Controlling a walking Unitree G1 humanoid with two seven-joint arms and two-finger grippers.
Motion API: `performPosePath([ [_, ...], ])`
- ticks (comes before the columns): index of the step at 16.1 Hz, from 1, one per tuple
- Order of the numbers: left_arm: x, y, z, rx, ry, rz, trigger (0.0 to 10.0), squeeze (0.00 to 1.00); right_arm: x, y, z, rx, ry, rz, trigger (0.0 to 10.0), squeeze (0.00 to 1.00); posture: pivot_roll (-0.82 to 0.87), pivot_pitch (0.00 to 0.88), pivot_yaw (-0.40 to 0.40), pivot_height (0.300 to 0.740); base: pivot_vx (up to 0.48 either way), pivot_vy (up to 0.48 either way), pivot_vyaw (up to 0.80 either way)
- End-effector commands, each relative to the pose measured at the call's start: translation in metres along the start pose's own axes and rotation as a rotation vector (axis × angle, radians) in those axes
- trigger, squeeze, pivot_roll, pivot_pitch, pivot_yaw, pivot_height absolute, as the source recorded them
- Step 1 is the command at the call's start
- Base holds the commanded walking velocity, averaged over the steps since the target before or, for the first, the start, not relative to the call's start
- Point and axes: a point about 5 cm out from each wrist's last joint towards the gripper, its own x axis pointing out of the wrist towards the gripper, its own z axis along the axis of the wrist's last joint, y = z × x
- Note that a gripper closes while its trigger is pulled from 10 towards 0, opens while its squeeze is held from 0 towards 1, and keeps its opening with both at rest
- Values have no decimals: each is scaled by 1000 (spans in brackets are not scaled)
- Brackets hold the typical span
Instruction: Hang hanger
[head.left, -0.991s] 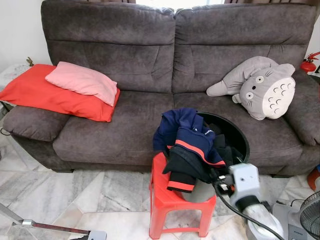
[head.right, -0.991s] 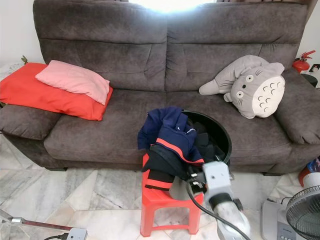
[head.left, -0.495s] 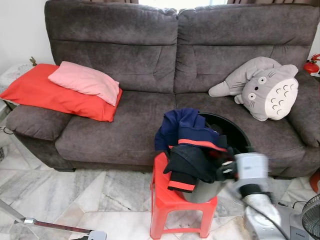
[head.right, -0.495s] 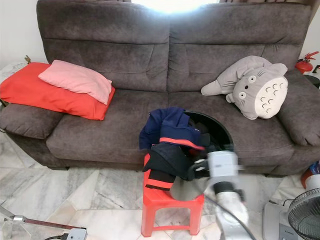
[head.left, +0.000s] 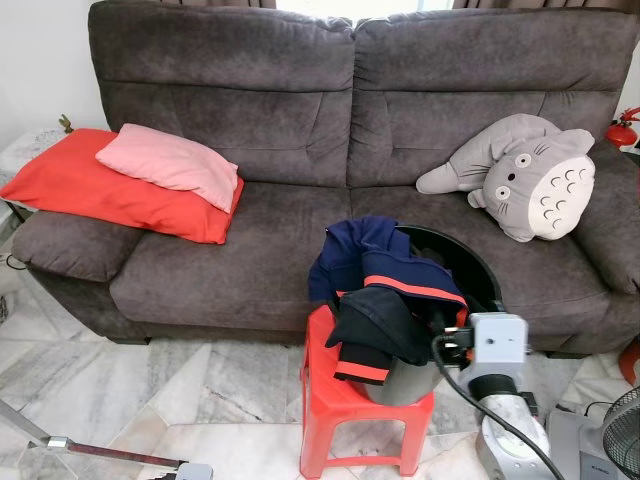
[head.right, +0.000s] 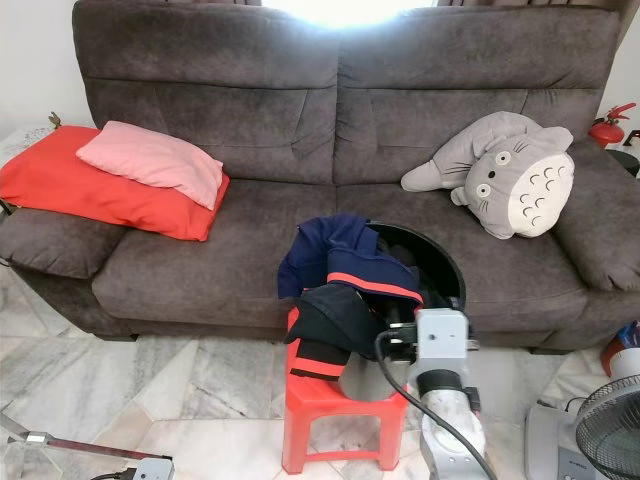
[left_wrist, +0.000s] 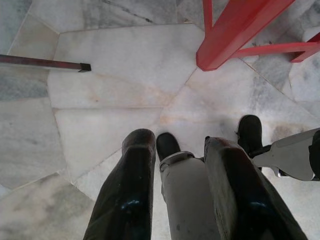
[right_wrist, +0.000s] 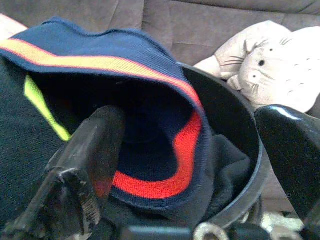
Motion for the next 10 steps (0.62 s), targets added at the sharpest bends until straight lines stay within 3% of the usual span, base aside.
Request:
performPosePath([
  [1,-2,3,-8,4,38,8,10000,0,4,1,-2,-1,17,14,10000,0,-173,73,19,740,0,0,0],
  [6,-2,3,-8,6,38,10,10000,0,18,-4,-5,123,42,-25,10000,0,-168,76,23,740,0,0,0],
  [7,-2,4,-7,7,38,14,10000,0,23,-6,-7,221,62,-50,10000,0,-167,76,24,740,0,0,0],
  [8,-2,5,-8,7,39,16,10000,0,26,-7,-7,294,64,-57,8863,0,-161,76,26,740,0,0,0],
  [9,-2,5,-8,8,39,17,10000,0,27,-7,-7,311,58,-60,8863,0,-160,76,27,740,0,0,0],
  [10,-3,6,-9,8,41,18,10000,0,29,-2,-3,248,28,-2,0,0,-160,78,29,740,0,0,0],
])
